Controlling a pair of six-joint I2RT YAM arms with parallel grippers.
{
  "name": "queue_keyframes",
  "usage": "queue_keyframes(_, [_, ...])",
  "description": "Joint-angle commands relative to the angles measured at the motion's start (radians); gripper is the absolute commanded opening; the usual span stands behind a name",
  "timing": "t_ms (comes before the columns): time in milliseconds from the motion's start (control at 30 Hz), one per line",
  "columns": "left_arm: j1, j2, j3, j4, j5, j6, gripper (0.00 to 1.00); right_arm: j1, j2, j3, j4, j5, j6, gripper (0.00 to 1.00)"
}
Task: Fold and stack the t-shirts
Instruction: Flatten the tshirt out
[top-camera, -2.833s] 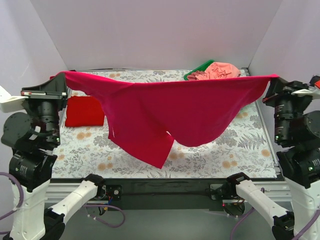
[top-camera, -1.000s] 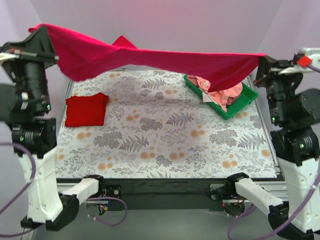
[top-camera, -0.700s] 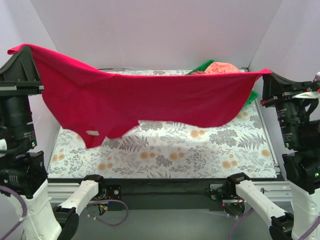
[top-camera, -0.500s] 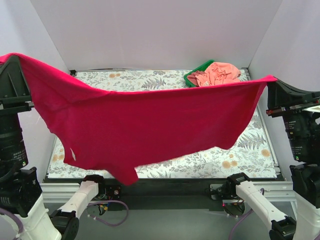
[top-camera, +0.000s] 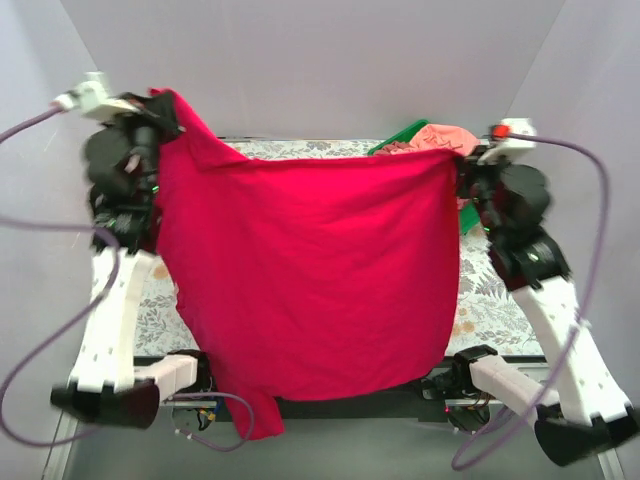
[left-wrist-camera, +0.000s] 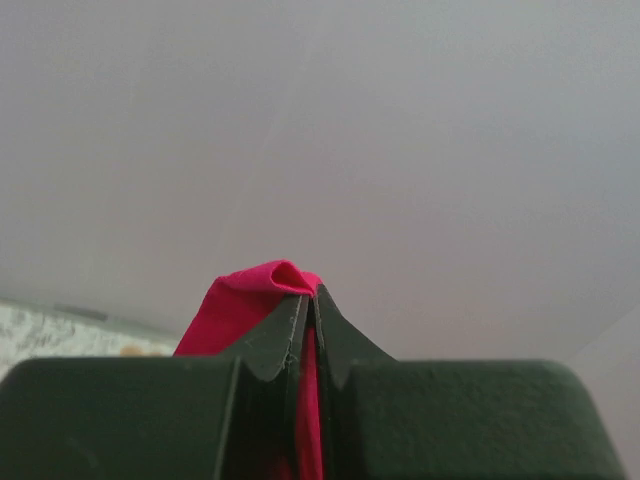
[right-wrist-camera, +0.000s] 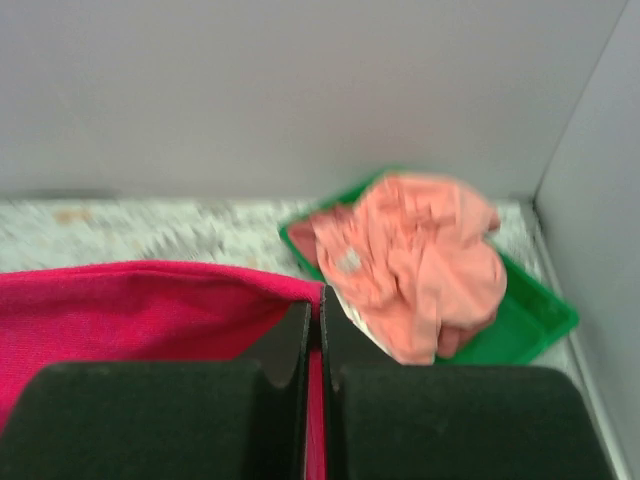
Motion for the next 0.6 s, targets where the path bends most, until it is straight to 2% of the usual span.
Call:
queue_keyframes(0, [0.008, 0.163, -0.223, 0.137, 0.063, 0.051, 0.00, -0.003, 0.108, -0.159, 0.111, 0.100, 0.015, 0.01])
queue_keyframes(67, [0.007, 0.277, -0.282, 0.238, 0.098, 0.068, 0.00, -0.017, 0.213, -0.216, 0.184, 0.108, 0.021, 0.01])
queue_keyframes(133, [0.007, 0.379, -0.302, 0.257, 0.124, 0.072, 0.17, -0.035, 0.304, -0.264, 0.228, 0.076, 0.027, 0.01])
queue_keyframes(167, [0.007, 0.428, -0.293, 0.248, 0.130, 0.083, 0.35, -0.050, 0.405, -0.262, 0.244, 0.062, 0.035, 0.06])
queue_keyframes(200, [0.007, 0.536, -0.277, 0.231, 0.132, 0.081, 0.50, -0.057, 0.457, -0.238, 0.243, 0.020, 0.035, 0.15])
queue_keyframes(233, [0.007, 0.583, -0.214, 0.198, 0.126, 0.081, 0.69, -0.060, 0.508, -0.212, 0.239, 0.007, 0.035, 0.31])
queue_keyframes(267, [0.007, 0.636, -0.181, 0.159, 0.115, 0.081, 0.86, -0.063, 0.590, -0.186, 0.222, 0.001, 0.032, 0.38])
queue_keyframes(300, [0.007, 0.705, -0.140, 0.078, 0.105, 0.078, 0.87, -0.063, 0.623, -0.160, 0.187, -0.008, 0.025, 0.85])
queue_keyframes(400, [0.007, 0.758, -0.075, 0.016, 0.063, 0.078, 0.88, -0.063, 0.672, -0.088, 0.145, 0.002, 0.023, 0.98])
queue_keyframes(567, [0.007, 0.703, -0.118, 0.026, 0.098, 0.052, 0.89, -0.063, 0.598, -0.101, 0.137, -0.011, 0.021, 0.98])
